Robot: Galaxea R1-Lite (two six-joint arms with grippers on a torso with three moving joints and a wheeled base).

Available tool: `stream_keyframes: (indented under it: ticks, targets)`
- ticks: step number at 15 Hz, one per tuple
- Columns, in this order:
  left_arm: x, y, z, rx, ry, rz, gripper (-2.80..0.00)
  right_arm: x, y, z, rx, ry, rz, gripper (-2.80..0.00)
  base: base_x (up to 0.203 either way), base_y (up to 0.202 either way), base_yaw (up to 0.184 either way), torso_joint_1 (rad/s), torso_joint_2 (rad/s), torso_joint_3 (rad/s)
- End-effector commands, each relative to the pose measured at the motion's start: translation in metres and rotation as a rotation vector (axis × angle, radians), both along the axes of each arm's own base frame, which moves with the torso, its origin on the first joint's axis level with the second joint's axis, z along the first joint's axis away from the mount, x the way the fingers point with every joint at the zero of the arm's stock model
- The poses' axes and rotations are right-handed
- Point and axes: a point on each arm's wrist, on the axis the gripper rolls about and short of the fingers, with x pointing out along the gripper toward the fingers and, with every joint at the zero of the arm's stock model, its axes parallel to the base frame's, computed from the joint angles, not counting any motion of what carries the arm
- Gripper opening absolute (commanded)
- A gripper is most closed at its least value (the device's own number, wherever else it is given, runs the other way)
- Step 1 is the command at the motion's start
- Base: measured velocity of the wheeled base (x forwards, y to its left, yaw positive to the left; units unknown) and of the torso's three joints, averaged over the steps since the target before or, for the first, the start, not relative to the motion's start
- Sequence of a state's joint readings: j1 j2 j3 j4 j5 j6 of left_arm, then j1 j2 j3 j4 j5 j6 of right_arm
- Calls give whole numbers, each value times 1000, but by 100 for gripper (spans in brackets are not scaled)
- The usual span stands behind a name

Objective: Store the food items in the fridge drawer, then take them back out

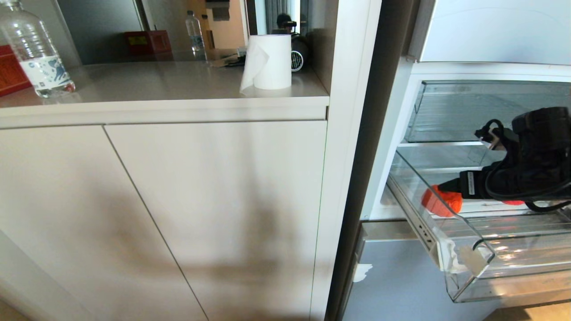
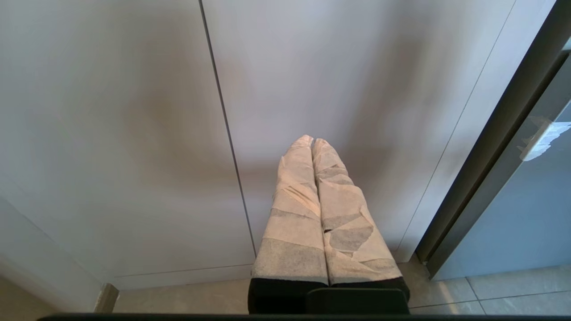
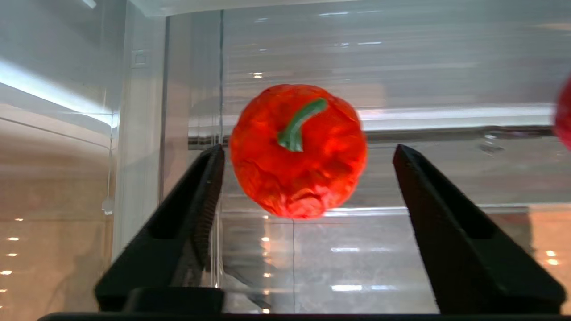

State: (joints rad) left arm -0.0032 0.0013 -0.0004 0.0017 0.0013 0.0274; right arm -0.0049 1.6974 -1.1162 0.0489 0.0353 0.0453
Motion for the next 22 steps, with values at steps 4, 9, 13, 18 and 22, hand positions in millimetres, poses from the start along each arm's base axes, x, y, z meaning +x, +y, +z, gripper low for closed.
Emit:
stream_keyframes:
  ticks: [4, 9, 13, 18, 22]
  targets:
    - [0, 0, 0, 0, 1, 0, -280, 19, 4, -20, 1, 60, 13, 0, 0, 0, 0, 0, 0, 0]
    - [0, 0, 0, 0, 1, 0, -280, 30, 5, -34, 0, 69, 13, 0, 0, 0, 0, 0, 0, 0]
    - [0, 0, 0, 0, 1, 0, -280, 33, 5, -40, -3, 66, 14, 0, 0, 0, 0, 0, 0, 0]
    - [0, 0, 0, 0, 1, 0, -280, 30, 5, -35, -4, 55, 10, -280, 0, 0, 0, 0, 0, 0]
    - [0, 0, 0, 0, 1, 0, -280, 18, 5, -9, 1, -25, 10, -280, 0, 0, 0, 0, 0, 0]
